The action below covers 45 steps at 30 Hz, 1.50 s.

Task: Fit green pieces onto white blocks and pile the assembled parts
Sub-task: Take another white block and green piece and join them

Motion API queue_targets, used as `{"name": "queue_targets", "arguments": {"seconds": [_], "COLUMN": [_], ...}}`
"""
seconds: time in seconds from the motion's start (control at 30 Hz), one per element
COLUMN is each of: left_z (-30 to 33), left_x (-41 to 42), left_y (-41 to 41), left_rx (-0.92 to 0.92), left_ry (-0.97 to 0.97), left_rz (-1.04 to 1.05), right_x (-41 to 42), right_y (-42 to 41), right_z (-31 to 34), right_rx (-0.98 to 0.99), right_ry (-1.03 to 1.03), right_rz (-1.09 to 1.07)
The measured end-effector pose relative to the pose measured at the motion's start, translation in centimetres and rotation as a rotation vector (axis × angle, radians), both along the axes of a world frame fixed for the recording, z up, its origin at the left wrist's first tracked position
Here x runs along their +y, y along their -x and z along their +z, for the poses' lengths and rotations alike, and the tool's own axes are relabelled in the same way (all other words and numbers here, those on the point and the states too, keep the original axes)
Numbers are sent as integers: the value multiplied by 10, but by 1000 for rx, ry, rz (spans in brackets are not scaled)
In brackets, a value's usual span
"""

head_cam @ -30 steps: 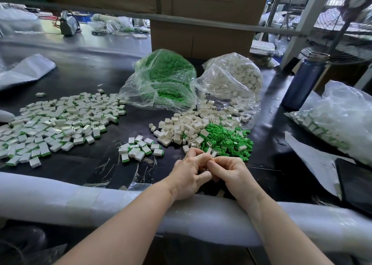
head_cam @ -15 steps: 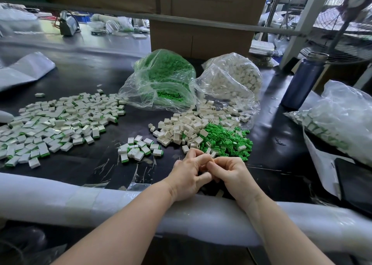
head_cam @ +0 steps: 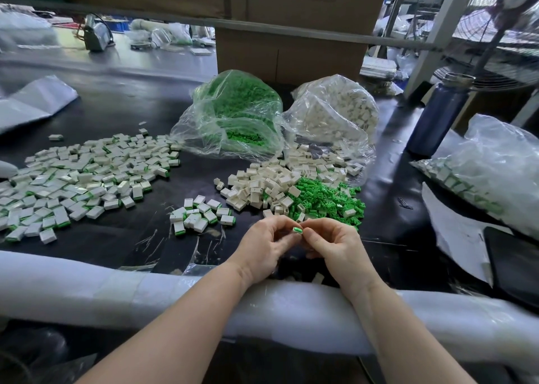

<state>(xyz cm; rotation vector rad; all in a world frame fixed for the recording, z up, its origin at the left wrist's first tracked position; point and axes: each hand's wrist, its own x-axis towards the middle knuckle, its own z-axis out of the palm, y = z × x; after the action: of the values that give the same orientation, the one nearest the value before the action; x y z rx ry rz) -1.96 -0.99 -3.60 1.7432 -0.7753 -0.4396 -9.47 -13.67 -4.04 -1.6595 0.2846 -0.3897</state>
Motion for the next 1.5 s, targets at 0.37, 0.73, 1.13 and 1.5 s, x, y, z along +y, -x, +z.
{"name": "queue_targets", "arguments": {"seconds": [0.37,0.73,1.13,1.5], "left_z": [-4,-5,-3,0], "left_x": [-1,0,0,1], "left_y": [-4,-3,-1,-1], "left_rx": [91,1,-171,-13], "left_ry": [61,64,-40,49], "left_rz": [112,150,215,114], "right_x": [0,0,2,-1], "right_y": [1,-3,-1,-1], "right_z": [1,-4,-2,-1], "right_rx": [1,-15,-7,11], "right_ry": [68,217,252,19], "right_rz": [-2,-59,-46,-55]}}
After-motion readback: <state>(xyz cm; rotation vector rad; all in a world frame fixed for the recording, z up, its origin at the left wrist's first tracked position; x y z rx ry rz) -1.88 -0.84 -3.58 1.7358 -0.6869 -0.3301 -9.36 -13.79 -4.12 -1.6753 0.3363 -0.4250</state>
